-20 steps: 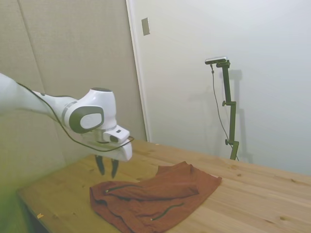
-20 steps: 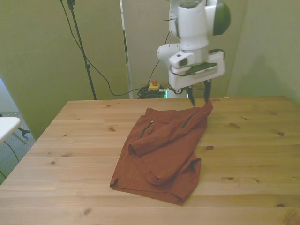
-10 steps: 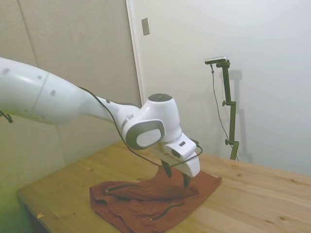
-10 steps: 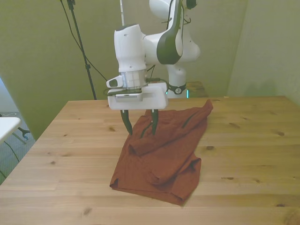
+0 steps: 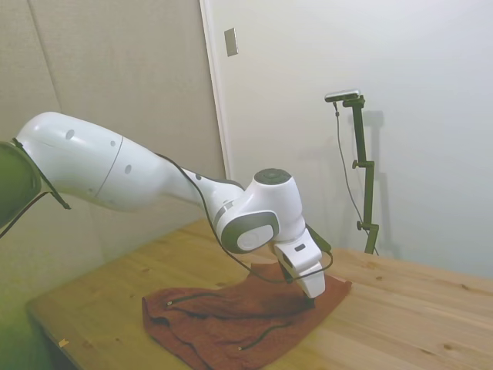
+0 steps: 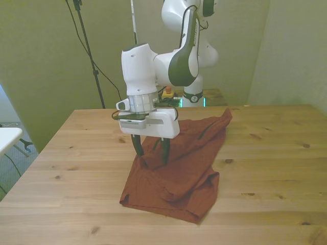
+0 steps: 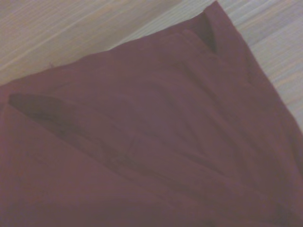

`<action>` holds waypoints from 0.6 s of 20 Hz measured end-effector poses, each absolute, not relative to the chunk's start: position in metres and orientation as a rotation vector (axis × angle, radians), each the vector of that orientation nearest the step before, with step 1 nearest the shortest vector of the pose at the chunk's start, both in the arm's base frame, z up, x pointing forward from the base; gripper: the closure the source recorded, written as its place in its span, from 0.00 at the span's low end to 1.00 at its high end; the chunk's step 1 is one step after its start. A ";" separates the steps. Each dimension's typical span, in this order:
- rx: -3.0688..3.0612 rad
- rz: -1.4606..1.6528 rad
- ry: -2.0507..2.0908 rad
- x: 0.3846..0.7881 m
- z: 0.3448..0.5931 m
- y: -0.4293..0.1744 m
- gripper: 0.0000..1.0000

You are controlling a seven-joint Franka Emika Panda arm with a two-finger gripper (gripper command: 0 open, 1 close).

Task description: Unfold the shorts

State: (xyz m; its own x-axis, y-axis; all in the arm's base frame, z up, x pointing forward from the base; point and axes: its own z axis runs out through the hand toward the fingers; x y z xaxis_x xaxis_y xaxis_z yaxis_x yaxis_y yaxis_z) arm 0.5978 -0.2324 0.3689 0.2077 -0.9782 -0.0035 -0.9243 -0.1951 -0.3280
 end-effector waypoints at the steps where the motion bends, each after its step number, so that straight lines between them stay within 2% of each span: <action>1: -2.217 -0.292 1.801 0.599 0.366 -0.232 1.00; 12: -2.202 -0.256 1.799 0.597 0.354 -0.237 1.00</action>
State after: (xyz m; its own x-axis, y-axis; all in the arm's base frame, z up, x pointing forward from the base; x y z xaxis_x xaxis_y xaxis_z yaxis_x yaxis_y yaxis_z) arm 0.5973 -0.2375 0.3538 0.2060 -0.9776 -0.0425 -0.9269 -0.1810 -0.3287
